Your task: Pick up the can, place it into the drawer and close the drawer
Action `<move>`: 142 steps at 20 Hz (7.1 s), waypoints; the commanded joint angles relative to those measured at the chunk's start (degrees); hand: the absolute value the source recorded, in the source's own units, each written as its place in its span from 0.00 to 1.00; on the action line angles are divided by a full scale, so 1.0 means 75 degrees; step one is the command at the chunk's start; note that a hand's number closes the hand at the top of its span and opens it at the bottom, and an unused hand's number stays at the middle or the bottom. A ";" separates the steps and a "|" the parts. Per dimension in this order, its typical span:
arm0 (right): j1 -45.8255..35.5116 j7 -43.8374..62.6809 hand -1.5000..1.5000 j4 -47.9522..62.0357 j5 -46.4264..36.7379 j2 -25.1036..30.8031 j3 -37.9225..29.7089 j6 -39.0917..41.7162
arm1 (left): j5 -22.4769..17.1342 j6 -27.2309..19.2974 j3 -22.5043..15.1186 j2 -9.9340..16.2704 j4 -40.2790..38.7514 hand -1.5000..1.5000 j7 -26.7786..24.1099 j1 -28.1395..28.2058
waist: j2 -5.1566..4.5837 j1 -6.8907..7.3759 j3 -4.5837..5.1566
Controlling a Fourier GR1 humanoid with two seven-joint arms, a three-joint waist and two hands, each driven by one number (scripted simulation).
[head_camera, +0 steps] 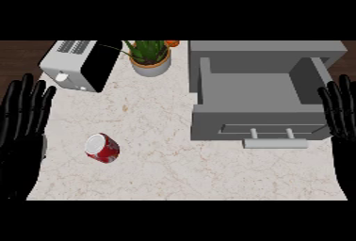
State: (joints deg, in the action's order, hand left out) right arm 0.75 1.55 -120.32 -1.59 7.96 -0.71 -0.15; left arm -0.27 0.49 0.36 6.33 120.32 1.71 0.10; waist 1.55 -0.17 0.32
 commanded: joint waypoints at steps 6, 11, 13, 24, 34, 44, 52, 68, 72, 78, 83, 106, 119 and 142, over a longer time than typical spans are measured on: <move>-0.0295 -0.0005 0.00 -0.0037 0.0509 -0.0271 -0.0270 -0.0139 | 0.2427 -0.3141 0.0082 -0.0828 0.0673 0.00 0.0180 0.0963 | -0.0189 0.0203 -0.0065; 0.0686 0.1152 0.00 0.0290 0.0178 -0.0567 -0.0126 -0.0577 | 0.2067 -0.5298 -0.0292 -0.0839 0.0366 0.00 0.2010 0.2042 | -0.0198 0.0094 -0.0053; 0.0278 0.1480 0.00 0.0345 0.0184 -0.0399 -0.0311 -0.0624 | 0.2779 -0.6156 -0.1252 -0.0841 0.0397 0.00 0.2427 0.2036 | -0.0210 0.0047 -0.0052; 0.0552 0.1265 0.00 0.0142 0.0810 -0.0198 -0.0943 -0.0139 | 0.5248 -0.6775 -0.2285 -0.0844 0.0729 0.00 0.4809 0.1450 | -0.0204 0.0008 -0.0046; 0.1049 0.0675 0.00 0.0178 0.0814 -0.0310 -0.1027 0.0139 | 0.4478 -0.7929 -0.2703 -0.0844 -0.0922 0.00 0.4064 0.1324 | -0.0201 0.0004 -0.0044; 0.1156 0.1195 0.00 -0.0444 0.0888 -0.0299 -0.1175 0.0169 | 0.1417 -0.8353 -0.2159 -0.0844 -0.2974 0.00 0.0862 0.1343 | -0.0199 0.0009 -0.0032; 0.1546 0.0671 0.00 -0.0235 0.1052 -0.0496 -0.1366 0.0478 | -0.0810 -0.8876 -0.2223 -0.0844 -0.4303 0.00 -0.1322 0.1111 | -0.0200 0.0010 -0.0034; 0.1182 0.2200 0.00 -0.1461 0.1509 -0.0064 -0.1970 0.0652 | -0.4612 -0.7251 -0.0978 -0.0844 -0.7064 0.00 -0.5264 0.0525 | -0.0202 0.0006 -0.0037; 0.1245 0.1968 0.00 -0.1382 0.1186 -0.0286 -0.1820 0.0605 | -0.5752 -0.6800 -0.0568 -0.0844 -0.8843 0.00 -0.6529 -0.0302 | -0.0210 -0.0019 -0.0033; 0.0916 0.1714 0.00 -0.0759 0.0799 -0.0567 -0.1619 0.0572 | -0.4978 -0.5610 0.0385 -0.0528 -0.9727 0.00 -0.5924 -0.0956 | -0.0213 0.0005 -0.0040; 0.1192 0.1534 0.00 -0.0697 0.1819 -0.0065 -0.2702 0.1174 | -0.4939 -0.4918 0.0787 -0.0464 -1.0690 0.00 -0.6429 -0.1475 | -0.0209 -0.0030 -0.0041; 0.0588 0.1888 0.00 -0.0803 0.1139 -0.0224 -0.2298 0.0879 | -0.3400 -0.1852 -0.0781 -0.0094 -1.2045 1.00 -0.5337 -0.3660 | -0.0246 -0.0189 -0.0040; 0.0458 0.2254 0.00 -0.1295 0.0721 -0.0331 -0.2280 0.0458 | -0.2869 -0.1187 -0.1183 -0.0117 -1.1081 1.00 -0.3563 -0.5052 | -0.0179 0.0025 -0.0046; 0.0503 0.2570 0.00 -0.1545 0.0818 -0.0256 -0.2232 0.0631 | -0.1881 -0.2990 -0.1226 -0.0795 -0.9361 1.00 0.1022 -0.8837 | -0.0214 -0.0098 -0.0045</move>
State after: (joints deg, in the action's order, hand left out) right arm 5.25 18.86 -131.07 4.04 5.31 -17.48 4.46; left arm -15.66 -20.45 -9.48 2.01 52.76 5.75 -60.23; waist 0.01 -0.67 -0.03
